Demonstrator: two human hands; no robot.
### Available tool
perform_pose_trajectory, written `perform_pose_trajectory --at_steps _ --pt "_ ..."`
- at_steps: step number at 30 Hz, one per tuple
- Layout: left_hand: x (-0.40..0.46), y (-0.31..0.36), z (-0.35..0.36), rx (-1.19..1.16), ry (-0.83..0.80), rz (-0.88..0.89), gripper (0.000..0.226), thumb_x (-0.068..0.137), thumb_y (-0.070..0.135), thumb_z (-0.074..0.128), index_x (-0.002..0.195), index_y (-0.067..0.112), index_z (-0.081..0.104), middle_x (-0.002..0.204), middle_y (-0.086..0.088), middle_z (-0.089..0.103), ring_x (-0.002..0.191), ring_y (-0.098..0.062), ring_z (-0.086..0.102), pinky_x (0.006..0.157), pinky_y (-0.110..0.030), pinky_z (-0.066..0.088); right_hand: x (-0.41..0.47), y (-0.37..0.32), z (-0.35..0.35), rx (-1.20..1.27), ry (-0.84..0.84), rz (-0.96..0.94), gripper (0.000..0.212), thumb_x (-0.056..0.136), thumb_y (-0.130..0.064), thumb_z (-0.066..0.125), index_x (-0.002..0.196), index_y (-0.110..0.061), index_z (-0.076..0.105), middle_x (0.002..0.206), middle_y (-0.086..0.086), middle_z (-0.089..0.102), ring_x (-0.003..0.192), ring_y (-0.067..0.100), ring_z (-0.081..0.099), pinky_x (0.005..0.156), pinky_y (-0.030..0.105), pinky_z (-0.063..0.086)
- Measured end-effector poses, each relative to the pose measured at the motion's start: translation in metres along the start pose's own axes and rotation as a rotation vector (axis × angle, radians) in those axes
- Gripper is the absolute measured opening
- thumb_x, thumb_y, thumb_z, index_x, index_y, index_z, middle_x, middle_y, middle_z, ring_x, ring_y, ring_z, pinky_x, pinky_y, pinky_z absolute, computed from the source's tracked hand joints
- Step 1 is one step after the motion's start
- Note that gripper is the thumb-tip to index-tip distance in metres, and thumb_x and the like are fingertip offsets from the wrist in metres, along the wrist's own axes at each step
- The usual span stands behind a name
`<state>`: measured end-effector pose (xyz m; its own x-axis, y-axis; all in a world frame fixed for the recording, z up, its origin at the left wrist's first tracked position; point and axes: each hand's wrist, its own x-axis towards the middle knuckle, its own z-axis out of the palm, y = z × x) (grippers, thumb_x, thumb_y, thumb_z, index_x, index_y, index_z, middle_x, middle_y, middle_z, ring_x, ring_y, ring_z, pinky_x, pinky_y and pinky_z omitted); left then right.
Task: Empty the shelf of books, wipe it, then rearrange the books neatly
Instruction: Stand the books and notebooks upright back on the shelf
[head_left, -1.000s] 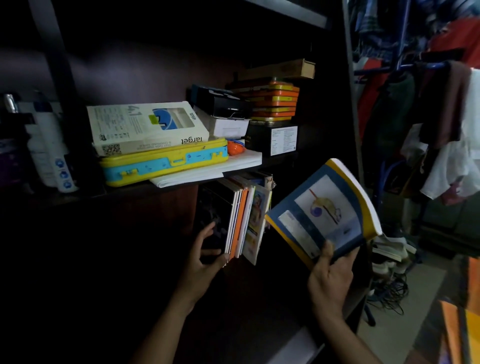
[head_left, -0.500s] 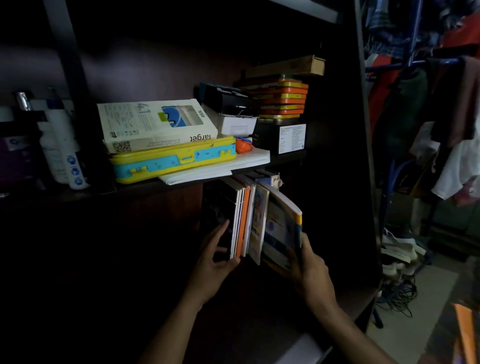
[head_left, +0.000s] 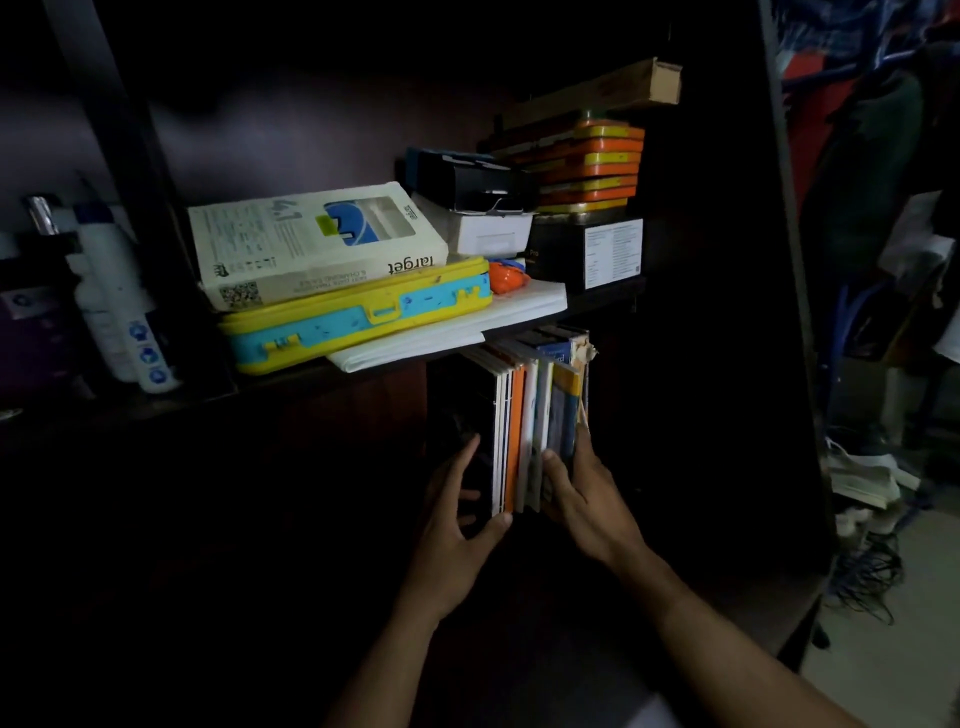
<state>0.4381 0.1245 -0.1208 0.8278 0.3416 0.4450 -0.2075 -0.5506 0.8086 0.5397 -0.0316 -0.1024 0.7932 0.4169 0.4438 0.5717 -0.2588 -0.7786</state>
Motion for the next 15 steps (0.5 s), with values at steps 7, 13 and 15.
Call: perform_pose_trajectory --at_steps 7,13,15 --pt "0.002 0.002 0.003 -0.044 0.055 -0.035 0.070 0.089 0.014 0.075 0.137 0.048 0.036 0.128 0.010 0.048 0.092 0.001 0.060 0.074 -0.014 0.054 0.003 0.009 -0.004 -0.091 0.221 -0.054 0.047 0.104 -0.023 0.049 0.150 -0.026 0.037 0.108 -0.001 0.062 0.081 0.001 0.061 0.064 0.008 0.042" --pt "0.003 0.001 0.005 -0.042 0.016 -0.072 0.067 0.089 0.012 0.076 0.137 0.044 0.042 0.130 0.013 0.046 0.098 0.005 0.059 0.078 -0.012 0.054 0.020 0.011 0.012 -0.193 0.208 -0.110 0.052 0.102 -0.023 0.055 0.151 -0.025 0.038 0.133 0.002 0.050 0.103 0.017 0.061 0.086 0.029 0.052" --pt "0.003 -0.001 0.004 -0.048 -0.002 -0.070 0.069 0.088 0.012 0.076 0.137 0.047 0.041 0.131 0.014 0.044 0.102 0.004 0.059 0.080 -0.014 0.055 0.022 0.013 0.012 -0.164 0.202 -0.100 0.053 0.099 -0.023 0.059 0.146 -0.032 0.036 0.130 -0.005 0.049 0.105 0.012 0.060 0.085 0.028 0.054"
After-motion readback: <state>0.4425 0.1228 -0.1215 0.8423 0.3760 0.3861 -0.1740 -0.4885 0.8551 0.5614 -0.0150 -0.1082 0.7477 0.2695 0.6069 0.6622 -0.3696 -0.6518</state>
